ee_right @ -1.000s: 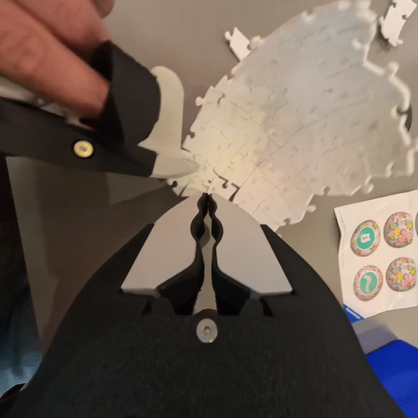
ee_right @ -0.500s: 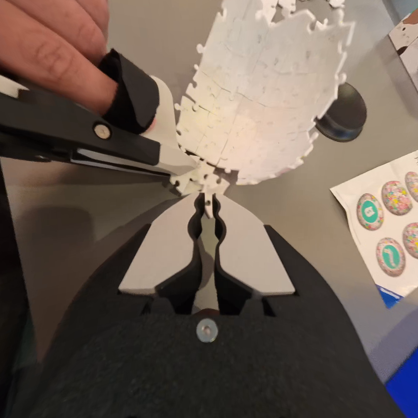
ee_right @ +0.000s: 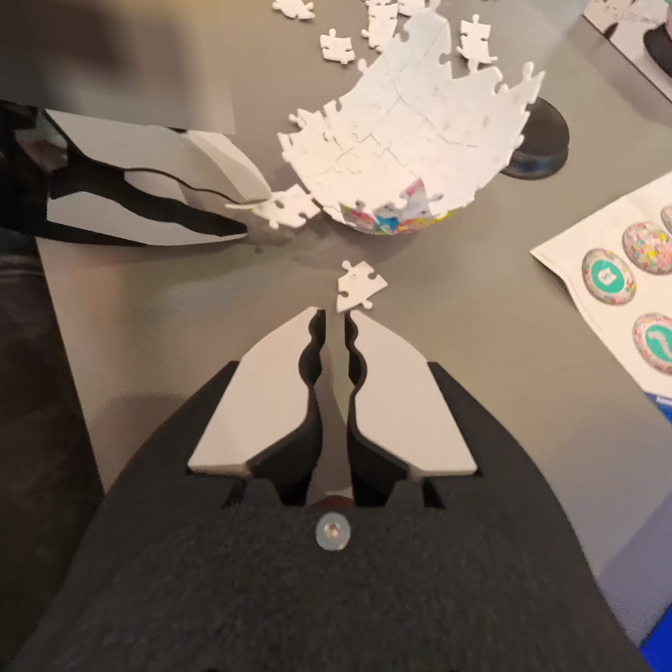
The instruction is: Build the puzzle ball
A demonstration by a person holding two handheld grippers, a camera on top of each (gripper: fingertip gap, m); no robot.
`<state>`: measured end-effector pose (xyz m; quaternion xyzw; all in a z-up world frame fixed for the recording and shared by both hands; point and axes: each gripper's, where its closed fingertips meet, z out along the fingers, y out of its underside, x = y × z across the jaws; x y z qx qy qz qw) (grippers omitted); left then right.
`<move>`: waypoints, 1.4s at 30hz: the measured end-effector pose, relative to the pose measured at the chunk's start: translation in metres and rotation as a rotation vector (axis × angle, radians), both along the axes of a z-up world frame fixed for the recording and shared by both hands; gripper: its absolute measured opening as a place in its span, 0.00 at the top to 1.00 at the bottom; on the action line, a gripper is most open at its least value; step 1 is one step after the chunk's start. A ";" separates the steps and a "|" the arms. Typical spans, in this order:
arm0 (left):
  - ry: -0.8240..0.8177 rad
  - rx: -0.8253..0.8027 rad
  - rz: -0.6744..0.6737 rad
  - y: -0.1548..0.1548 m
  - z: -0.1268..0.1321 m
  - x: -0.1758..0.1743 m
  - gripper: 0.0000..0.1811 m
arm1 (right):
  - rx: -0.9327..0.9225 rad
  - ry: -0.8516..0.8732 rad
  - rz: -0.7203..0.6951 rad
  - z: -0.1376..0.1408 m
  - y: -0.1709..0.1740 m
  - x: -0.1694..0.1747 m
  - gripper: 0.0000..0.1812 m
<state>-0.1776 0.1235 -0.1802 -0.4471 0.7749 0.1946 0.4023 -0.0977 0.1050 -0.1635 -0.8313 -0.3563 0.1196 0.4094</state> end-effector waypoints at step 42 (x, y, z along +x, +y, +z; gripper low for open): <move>-0.572 -1.257 0.598 0.136 0.025 0.014 0.69 | -0.098 0.453 -0.183 0.022 0.014 -0.002 0.83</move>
